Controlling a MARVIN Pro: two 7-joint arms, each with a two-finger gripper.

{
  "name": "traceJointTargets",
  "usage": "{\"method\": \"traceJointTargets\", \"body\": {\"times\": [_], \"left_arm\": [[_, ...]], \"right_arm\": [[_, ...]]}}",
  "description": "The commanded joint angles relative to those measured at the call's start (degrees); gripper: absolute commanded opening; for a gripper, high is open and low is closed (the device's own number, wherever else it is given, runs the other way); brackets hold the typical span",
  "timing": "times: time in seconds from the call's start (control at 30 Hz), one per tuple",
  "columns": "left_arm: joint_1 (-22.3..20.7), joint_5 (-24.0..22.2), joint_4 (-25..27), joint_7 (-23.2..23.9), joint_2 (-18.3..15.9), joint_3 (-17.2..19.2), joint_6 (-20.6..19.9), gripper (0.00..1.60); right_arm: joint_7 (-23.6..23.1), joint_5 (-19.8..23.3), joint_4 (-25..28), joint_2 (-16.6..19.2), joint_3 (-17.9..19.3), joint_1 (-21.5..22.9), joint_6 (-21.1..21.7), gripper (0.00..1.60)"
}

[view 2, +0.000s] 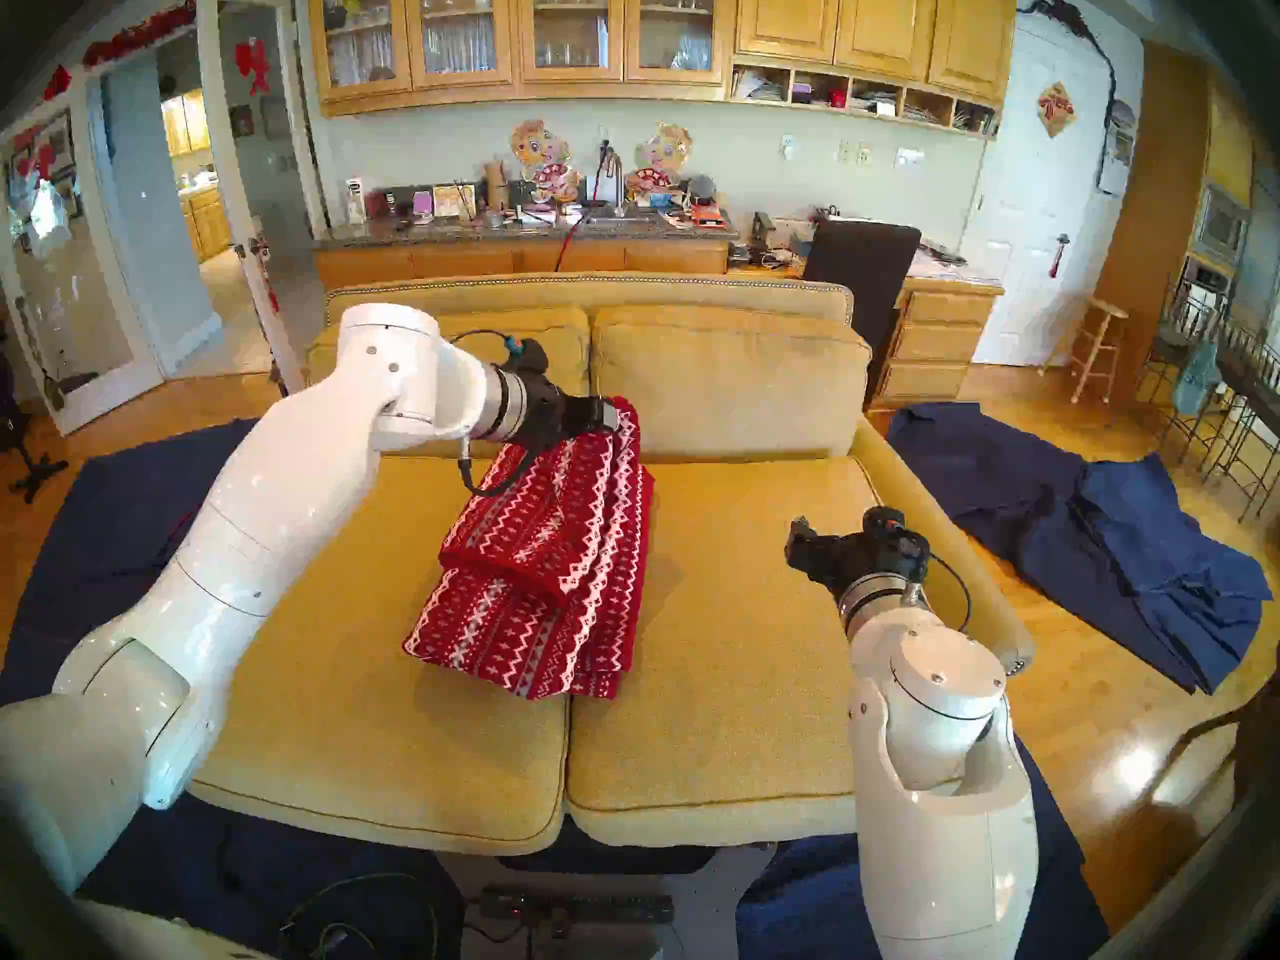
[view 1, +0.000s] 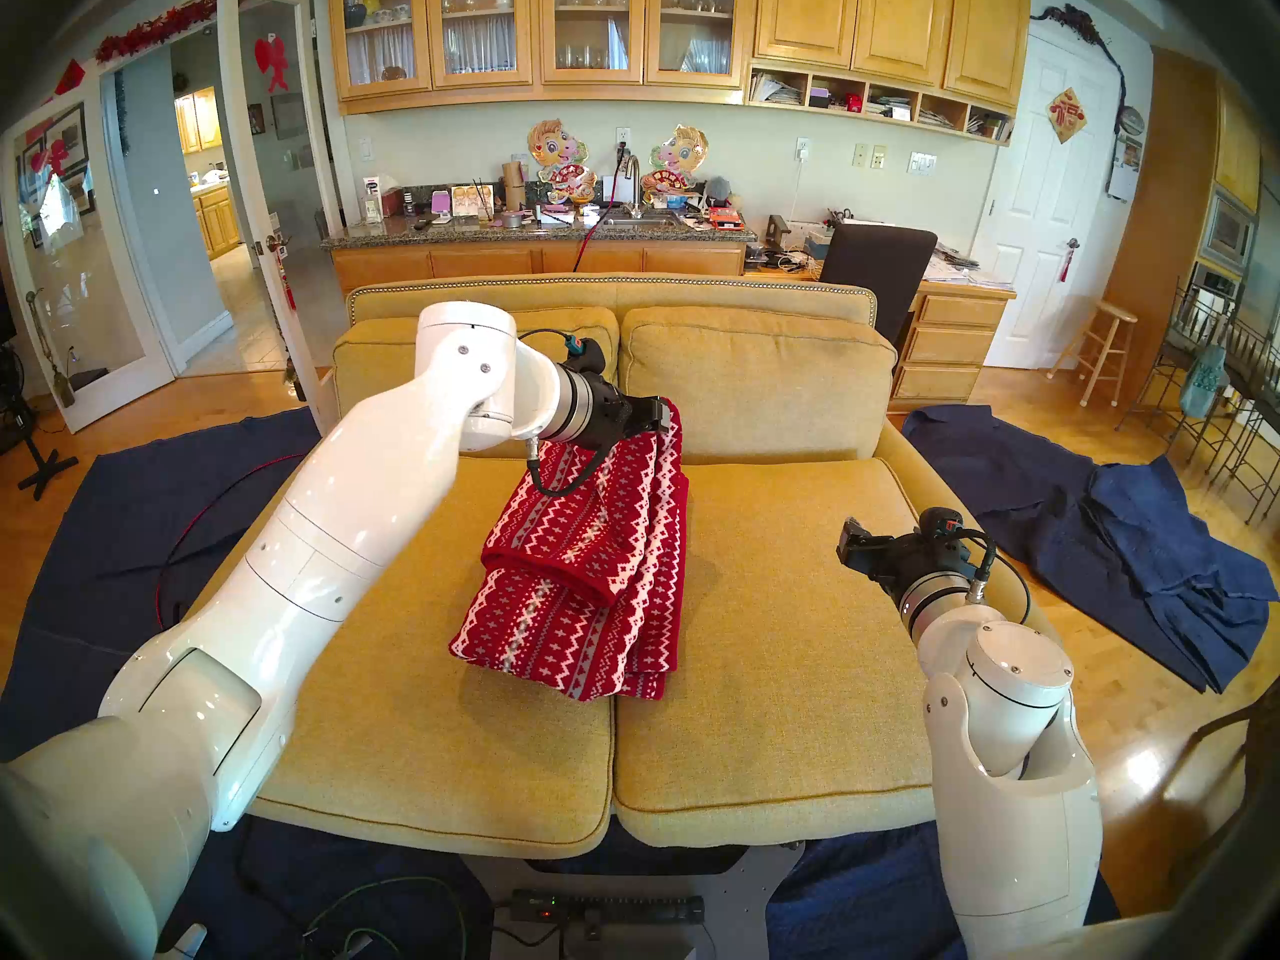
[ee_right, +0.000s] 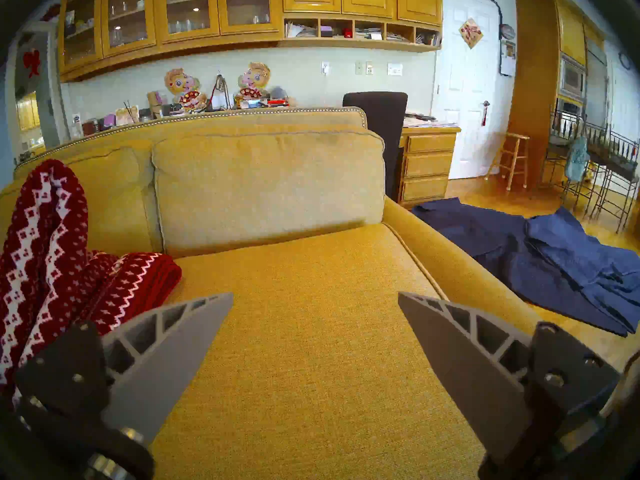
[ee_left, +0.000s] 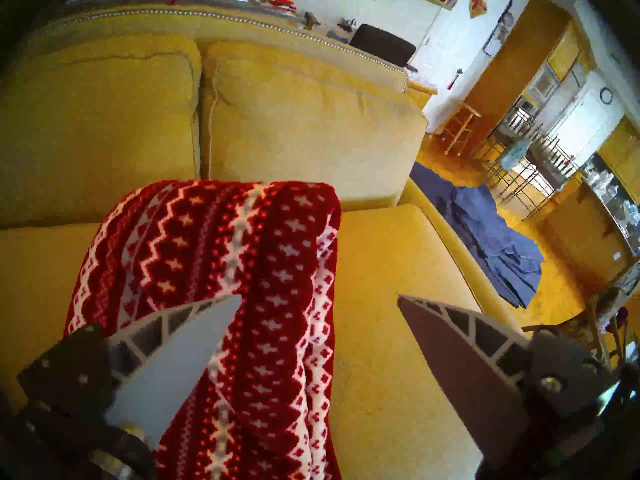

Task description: Fold the blanket in half twice

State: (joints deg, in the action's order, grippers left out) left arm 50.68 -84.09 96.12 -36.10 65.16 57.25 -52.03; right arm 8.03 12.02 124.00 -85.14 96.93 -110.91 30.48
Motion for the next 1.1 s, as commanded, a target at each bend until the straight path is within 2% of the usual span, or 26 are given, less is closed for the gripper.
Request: {"method": "traceJointTargets", "body": {"times": [0.0, 0.13, 0.27, 0.67, 0.87, 1.07], "left_arm": [[-3.2, 7.4, -1.3, 5.1, 0.1, -1.1, 6.0, 1.60], [-3.9, 11.0, -3.1, 8.4, 0.1, -2.1, 9.3, 1.60], [-4.3, 12.6, -4.2, 12.2, -0.4, -2.4, 11.2, 1.60], [-3.8, 12.4, -7.4, 23.6, -3.1, -1.9, 12.8, 1.60], [-3.5, 15.0, -10.1, 30.4, -4.2, -3.0, 15.1, 1.60], [-3.0, 17.2, -12.8, 34.2, -3.8, -4.0, 18.4, 1.60]], "right_arm": [[0.0, 0.1, 2.0, -0.1, -0.1, 0.9, -0.4, 1.60], [0.0, 0.1, 2.0, -0.1, -0.1, 1.0, -0.4, 1.60], [0.0, 0.1, 2.0, -0.1, -0.1, 0.9, -0.4, 1.60], [0.0, 0.1, 2.1, -0.1, -0.1, 0.9, -0.4, 1.60], [0.1, 0.1, 2.1, -0.1, -0.1, 0.9, -0.4, 1.60], [0.1, 0.1, 2.1, -0.1, -0.1, 0.9, -0.4, 1.60]]}}
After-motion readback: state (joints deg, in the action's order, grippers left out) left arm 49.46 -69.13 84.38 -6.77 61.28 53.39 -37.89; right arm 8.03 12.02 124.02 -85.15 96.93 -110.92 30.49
